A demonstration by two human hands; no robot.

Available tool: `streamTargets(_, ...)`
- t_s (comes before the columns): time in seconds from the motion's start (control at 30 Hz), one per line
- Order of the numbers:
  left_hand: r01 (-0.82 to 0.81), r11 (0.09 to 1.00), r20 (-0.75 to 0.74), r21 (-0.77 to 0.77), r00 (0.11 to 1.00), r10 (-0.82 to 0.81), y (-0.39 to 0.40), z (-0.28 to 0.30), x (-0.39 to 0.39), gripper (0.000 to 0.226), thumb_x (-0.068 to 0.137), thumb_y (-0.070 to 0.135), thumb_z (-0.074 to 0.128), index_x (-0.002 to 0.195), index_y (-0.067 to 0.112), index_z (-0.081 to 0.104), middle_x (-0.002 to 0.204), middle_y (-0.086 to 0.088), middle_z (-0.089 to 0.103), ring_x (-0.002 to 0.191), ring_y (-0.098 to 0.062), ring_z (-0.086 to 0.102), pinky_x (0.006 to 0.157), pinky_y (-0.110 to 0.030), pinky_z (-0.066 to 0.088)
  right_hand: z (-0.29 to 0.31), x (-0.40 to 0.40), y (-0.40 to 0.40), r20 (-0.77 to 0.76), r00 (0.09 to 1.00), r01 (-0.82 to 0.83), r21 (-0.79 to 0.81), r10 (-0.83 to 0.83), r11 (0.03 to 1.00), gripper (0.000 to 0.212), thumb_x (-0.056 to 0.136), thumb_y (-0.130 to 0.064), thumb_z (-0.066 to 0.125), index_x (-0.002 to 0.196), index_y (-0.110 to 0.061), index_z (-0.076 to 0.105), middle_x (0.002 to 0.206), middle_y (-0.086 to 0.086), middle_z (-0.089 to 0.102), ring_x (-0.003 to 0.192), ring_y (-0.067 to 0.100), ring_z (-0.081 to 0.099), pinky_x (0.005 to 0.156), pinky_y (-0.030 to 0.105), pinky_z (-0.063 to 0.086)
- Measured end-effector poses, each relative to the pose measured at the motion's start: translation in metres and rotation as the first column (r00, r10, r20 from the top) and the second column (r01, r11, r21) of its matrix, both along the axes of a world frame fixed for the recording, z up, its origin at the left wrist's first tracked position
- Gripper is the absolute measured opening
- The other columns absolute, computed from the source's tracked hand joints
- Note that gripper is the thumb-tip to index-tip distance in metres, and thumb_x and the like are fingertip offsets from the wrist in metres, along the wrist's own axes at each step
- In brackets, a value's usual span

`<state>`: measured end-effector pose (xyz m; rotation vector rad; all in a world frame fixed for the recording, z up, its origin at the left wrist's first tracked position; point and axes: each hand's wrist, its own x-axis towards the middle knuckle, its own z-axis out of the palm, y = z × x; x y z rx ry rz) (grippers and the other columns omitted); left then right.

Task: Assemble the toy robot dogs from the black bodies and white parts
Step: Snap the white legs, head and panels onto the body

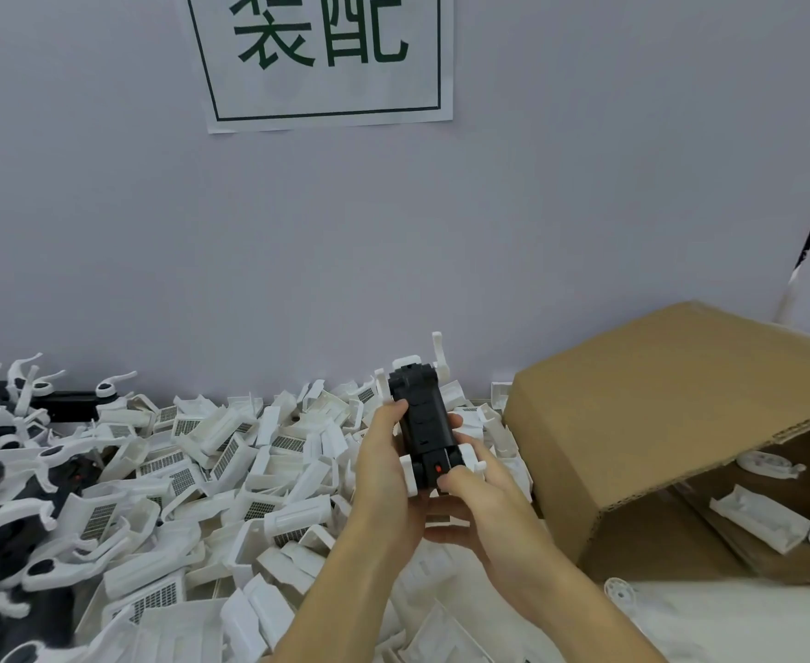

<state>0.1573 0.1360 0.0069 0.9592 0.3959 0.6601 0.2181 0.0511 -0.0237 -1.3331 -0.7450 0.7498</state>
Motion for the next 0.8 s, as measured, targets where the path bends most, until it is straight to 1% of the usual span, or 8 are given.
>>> streamTargets(0.13,0.005,0.999,-0.010,0.037,1.000,-0.004,-0.0025,-0.0001,-0.0010,0.045,0.094,0.043,0.048,0.071,0.021,0.080,0.087,-0.004,0.076,0.064,-0.018,0.070,0.054,-0.029,0.052,-0.0009,-0.0015,0.0014,0.029,0.999,0.028,-0.011,-0.027,1.000,0.049,0.100,-0.012,0.045,0.093,-0.056,0.065,0.090,-0.009,0.076,0.087,0.018,0.073,0.078,0.038,0.062)
streamTargets(0.2,-0.016,0.999,-0.029,0.045,0.999,0.018,-0.0044,0.0010,-0.0020,0.041,0.094,0.042,0.050,0.080,0.018,0.080,0.090,-0.006,0.076,0.065,-0.019,0.069,0.049,-0.027,0.050,-0.0028,-0.0014,0.0030,0.045,0.997,0.063,-0.020,-0.062,0.998,0.040,0.100,-0.014,0.046,0.104,-0.050,0.063,0.090,-0.009,0.075,0.086,0.018,0.074,0.070,0.031,0.060)
streamTargets(0.27,-0.033,0.998,-0.048,0.048,0.998,0.035,-0.0056,0.0030,-0.0021,0.040,0.095,0.041,0.051,0.090,0.013,0.078,0.093,-0.009,0.076,0.068,-0.021,0.069,0.049,-0.026,0.050,-0.0045,-0.0007,0.0039,0.043,0.995,0.092,-0.025,-0.090,0.995,0.035,0.100,-0.015,0.047,0.109,-0.047,0.061,0.089,-0.008,0.074,0.085,0.018,0.074,0.066,0.027,0.057)
streamTargets(0.4,-0.049,0.997,-0.071,0.067,0.996,0.054,-0.0063,0.0040,-0.0024,0.037,0.096,0.039,0.050,0.090,0.014,0.077,0.093,-0.010,0.076,0.078,-0.025,0.068,0.063,-0.033,0.051,-0.0055,0.0015,0.0030,0.022,0.997,0.070,-0.015,-0.069,0.997,0.034,0.102,-0.017,0.047,0.113,-0.047,0.058,0.083,-0.013,0.074,0.079,0.013,0.075,0.067,0.027,0.056)
streamTargets(0.5,-0.054,0.996,-0.083,0.074,0.995,0.060,-0.0073,0.0038,-0.0024,0.037,0.097,0.038,0.049,0.084,0.018,0.077,0.090,-0.009,0.075,0.076,-0.025,0.067,0.064,-0.033,0.050,-0.0049,0.0017,0.0038,0.013,0.997,0.076,-0.009,-0.076,0.997,0.029,0.103,-0.024,0.050,0.114,-0.049,0.058,0.086,-0.013,0.075,0.080,0.013,0.075,0.068,0.027,0.057)
streamTargets(0.63,-0.057,0.996,-0.104,0.067,0.992,0.064,-0.0078,0.0045,-0.0018,0.038,0.097,0.038,0.048,0.097,0.011,0.074,0.090,-0.010,0.075,0.071,-0.023,0.068,0.057,-0.030,0.051,-0.0059,0.0025,0.0046,0.027,0.996,0.084,-0.027,-0.083,0.996,0.029,0.104,-0.022,0.050,0.116,-0.048,0.058,0.087,-0.012,0.075,0.082,0.015,0.075,0.069,0.027,0.059)
streamTargets(0.7,-0.062,0.996,-0.119,0.070,0.990,0.070,-0.0077,0.0043,-0.0017,0.043,0.096,0.040,0.048,0.107,0.006,0.072,0.091,-0.009,0.074,0.075,-0.024,0.068,0.058,-0.030,0.051,-0.0069,0.0040,0.0045,0.037,0.997,0.075,-0.037,-0.074,0.996,0.032,0.104,-0.019,0.049,0.113,-0.049,0.056,0.085,-0.014,0.074,0.081,0.013,0.075,0.068,0.026,0.058)
streamTargets(0.8,-0.074,0.995,-0.128,0.065,0.988,0.082,-0.0075,0.0034,-0.0015,0.044,0.096,0.039,0.048,0.113,0.005,0.071,0.092,-0.009,0.074,0.083,-0.026,0.067,0.062,-0.032,0.051,-0.0076,0.0050,0.0036,0.048,0.997,0.057,-0.048,-0.055,0.997,0.034,0.104,-0.017,0.047,0.114,-0.048,0.056,0.084,-0.015,0.074,0.079,0.012,0.074,0.068,0.025,0.057)
